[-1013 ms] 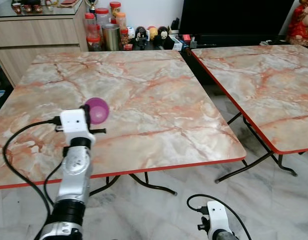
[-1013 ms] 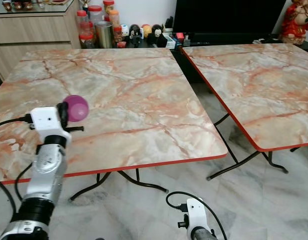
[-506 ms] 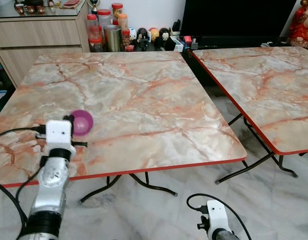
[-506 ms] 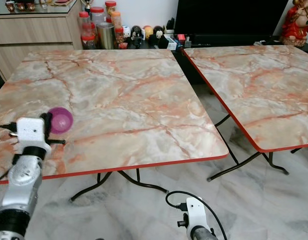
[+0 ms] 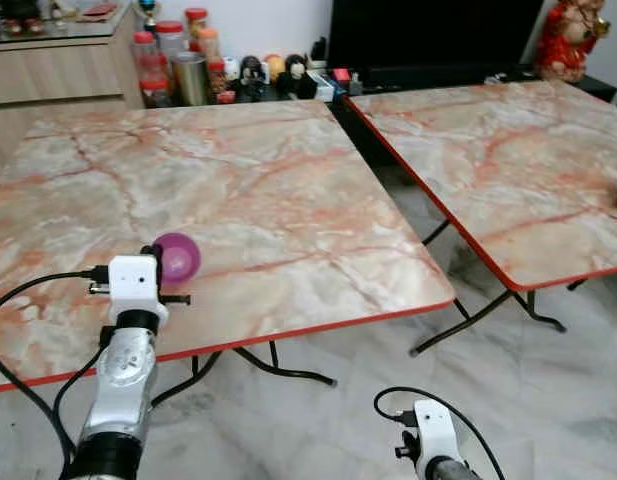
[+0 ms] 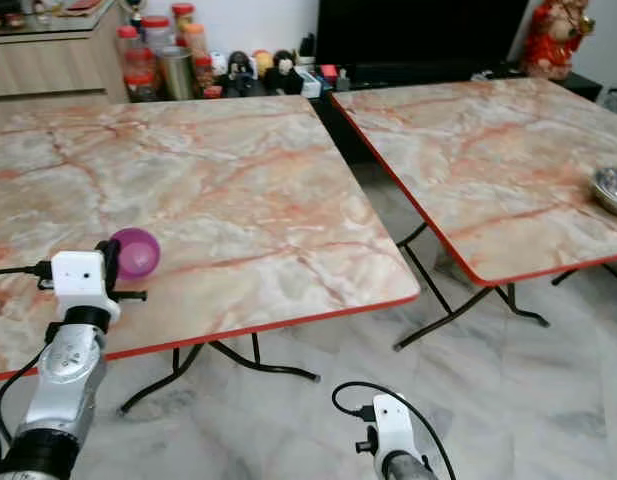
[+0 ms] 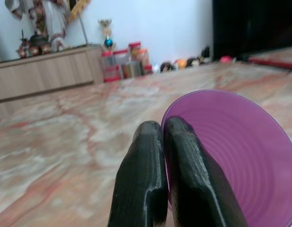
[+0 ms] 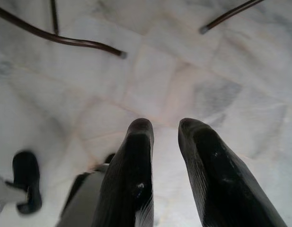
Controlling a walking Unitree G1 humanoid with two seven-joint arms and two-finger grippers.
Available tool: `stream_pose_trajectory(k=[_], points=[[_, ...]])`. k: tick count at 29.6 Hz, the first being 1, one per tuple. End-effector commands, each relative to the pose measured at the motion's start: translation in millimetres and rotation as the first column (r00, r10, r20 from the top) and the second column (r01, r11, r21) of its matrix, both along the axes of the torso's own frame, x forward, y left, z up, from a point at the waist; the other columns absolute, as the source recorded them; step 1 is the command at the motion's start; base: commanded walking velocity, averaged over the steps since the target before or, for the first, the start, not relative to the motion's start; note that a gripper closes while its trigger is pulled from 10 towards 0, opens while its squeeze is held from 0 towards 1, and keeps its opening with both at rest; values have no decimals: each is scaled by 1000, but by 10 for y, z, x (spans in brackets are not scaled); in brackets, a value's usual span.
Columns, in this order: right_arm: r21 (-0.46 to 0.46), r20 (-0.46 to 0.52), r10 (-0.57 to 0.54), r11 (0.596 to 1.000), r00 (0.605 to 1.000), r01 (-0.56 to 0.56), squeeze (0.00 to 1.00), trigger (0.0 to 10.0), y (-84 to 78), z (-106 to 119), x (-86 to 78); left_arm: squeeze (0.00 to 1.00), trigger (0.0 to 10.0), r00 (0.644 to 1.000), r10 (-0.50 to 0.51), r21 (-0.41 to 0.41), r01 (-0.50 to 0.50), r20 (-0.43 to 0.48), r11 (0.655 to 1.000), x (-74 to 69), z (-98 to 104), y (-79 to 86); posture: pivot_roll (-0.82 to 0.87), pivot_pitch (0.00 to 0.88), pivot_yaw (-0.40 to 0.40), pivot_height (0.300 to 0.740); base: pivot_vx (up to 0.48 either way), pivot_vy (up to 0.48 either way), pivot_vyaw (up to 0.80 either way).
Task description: Setting the table
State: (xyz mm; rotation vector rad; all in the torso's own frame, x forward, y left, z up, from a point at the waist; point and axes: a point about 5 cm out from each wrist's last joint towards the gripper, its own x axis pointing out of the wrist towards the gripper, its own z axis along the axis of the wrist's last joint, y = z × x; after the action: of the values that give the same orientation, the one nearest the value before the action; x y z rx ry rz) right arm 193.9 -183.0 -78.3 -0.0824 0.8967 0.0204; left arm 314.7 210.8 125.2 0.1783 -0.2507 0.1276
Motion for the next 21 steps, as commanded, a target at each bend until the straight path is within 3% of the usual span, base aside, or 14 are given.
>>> stream_pose_trajectory(k=[1,8,17,21], points=[[11,14,10,1000,1000,-10,0,10000,42,17,39,0,10000,1000,18,-1,-18,5,1000,-9,9,68,27,0,-57,701,0,-330,0],[1,26,19,1000,999,-19,0,10000,41,24,45,0,10000,1000,19,-14,-19,13,1000,6,33,52,25,0,-53,701,0,-333,664],[-7,20,26,1000,999,-26,0,10000,38,14,27,0,10000,1000,15,-30,-14,21,999,28,55,28,22,0,-52,701,0,-330,0],[0,30,28,1000,999,-28,0,10000,46,21,37,0,10000,1000,11,-35,-10,22,999,41,62,12,18,0,-46,701,0,-329,794]])
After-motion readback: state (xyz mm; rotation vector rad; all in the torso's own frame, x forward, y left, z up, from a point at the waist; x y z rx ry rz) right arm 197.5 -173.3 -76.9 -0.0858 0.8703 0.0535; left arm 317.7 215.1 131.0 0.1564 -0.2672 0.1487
